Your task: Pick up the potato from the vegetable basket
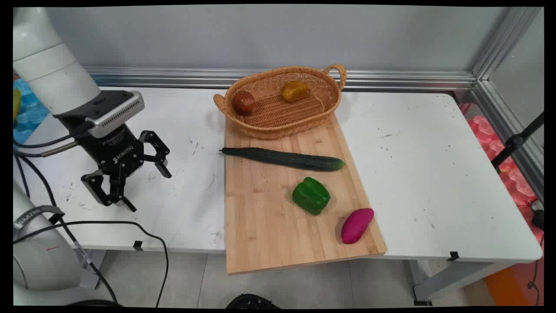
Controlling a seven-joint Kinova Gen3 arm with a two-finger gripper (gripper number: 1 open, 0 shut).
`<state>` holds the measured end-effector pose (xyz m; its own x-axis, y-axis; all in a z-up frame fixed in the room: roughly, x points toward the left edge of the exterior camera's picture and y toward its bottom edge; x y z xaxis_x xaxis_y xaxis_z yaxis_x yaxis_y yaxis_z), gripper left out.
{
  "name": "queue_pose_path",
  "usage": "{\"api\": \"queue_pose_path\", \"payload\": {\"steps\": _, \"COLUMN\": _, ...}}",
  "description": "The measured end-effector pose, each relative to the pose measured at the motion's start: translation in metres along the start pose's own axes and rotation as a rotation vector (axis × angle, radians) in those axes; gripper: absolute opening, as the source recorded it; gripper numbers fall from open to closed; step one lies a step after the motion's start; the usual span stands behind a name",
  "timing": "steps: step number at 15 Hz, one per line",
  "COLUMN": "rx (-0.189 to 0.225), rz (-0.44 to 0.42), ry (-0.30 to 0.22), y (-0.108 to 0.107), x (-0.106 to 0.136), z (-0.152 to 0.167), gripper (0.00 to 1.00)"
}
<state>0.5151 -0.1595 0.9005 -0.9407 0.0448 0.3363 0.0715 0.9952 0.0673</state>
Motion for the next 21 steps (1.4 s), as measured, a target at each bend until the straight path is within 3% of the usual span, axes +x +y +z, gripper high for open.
{"api": "queue_pose_path", "payload": {"steps": 3, "rx": 0.051, "rz": -0.07, "ry": 0.01, "y": -0.007, "x": -0.003, "z": -0.004, "gripper": 1.0}}
{"api": "queue_pose_path", "payload": {"steps": 5, "rx": 0.107, "rz": -0.138, "ry": 0.021, "y": -0.021, "x": -0.002, "z": -0.008, "gripper": 1.0}}
{"api": "queue_pose_path", "payload": {"steps": 9, "rx": 0.215, "rz": -0.291, "ry": 0.055, "y": -0.058, "x": 0.002, "z": -0.021, "gripper": 1.0}}
{"api": "queue_pose_path", "payload": {"steps": 12, "rx": 0.269, "rz": -0.375, "ry": 0.077, "y": -0.08, "x": 0.006, "z": -0.027, "gripper": 1.0}}
{"api": "queue_pose_path", "payload": {"steps": 19, "rx": 0.433, "rz": -0.66, "ry": 0.152, "y": -0.159, "x": 0.022, "z": -0.039, "gripper": 1.0}}
{"api": "queue_pose_path", "payload": {"steps": 21, "rx": 0.463, "rz": -0.716, "ry": 0.167, "y": -0.178, "x": 0.024, "z": -0.039, "gripper": 1.0}}
